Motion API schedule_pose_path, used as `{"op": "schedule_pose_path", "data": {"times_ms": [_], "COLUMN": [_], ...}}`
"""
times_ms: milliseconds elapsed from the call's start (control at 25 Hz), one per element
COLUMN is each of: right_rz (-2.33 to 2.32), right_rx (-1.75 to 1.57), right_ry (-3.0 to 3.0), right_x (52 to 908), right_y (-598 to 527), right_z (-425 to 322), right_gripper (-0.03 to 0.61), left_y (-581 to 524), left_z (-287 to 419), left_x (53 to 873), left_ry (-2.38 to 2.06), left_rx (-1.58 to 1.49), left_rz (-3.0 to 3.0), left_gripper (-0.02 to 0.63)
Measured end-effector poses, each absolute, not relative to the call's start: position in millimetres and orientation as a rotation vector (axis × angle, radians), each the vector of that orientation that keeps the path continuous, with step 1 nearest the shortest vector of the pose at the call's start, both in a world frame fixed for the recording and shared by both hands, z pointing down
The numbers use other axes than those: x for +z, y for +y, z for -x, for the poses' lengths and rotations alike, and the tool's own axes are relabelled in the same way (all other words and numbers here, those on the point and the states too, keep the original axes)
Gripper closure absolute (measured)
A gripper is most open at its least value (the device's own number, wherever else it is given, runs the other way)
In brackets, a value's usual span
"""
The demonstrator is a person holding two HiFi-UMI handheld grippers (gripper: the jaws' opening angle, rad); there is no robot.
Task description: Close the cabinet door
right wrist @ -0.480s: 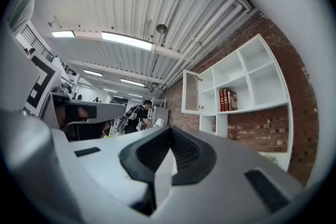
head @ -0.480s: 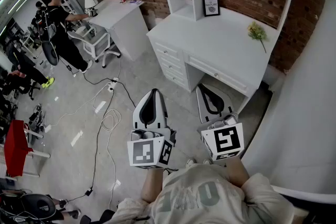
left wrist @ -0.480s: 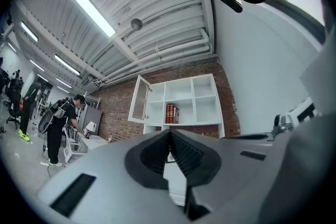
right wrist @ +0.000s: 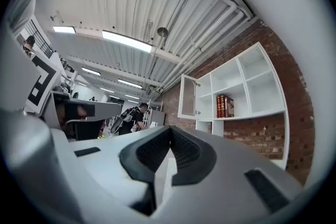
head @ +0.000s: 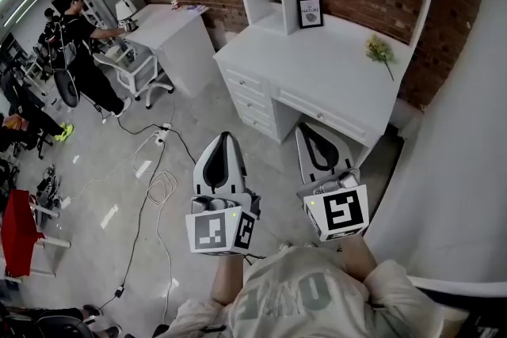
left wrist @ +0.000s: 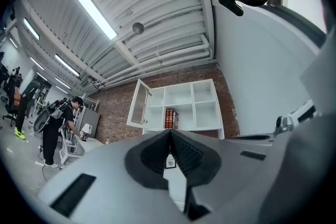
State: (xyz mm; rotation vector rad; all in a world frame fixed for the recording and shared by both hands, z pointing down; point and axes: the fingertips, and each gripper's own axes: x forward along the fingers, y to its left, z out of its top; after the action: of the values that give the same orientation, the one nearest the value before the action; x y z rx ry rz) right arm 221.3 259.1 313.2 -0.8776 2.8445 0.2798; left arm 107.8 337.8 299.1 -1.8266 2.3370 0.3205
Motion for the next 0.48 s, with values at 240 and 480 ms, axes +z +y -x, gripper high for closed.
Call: {"op": "schedule_pose_path", "data": {"times_ms": [240,480], "right_rz": [0.882,0.870], "right_rx": [0.294,0.274], "right_ry": [2.864,2.888], "right_x": [317,329], "right_y": [259,248], "right_z": [-202,-167], "right_gripper": [0.561,0.561], "left_y": [331,325], "left_z": [-92,-56], "left_x": [306,319], "left_ry": [2.334,2.372], "left_rx": [0.342,0.329], "left_rz": [1.862,1.868], "left_gripper": [0.600,0.600]}}
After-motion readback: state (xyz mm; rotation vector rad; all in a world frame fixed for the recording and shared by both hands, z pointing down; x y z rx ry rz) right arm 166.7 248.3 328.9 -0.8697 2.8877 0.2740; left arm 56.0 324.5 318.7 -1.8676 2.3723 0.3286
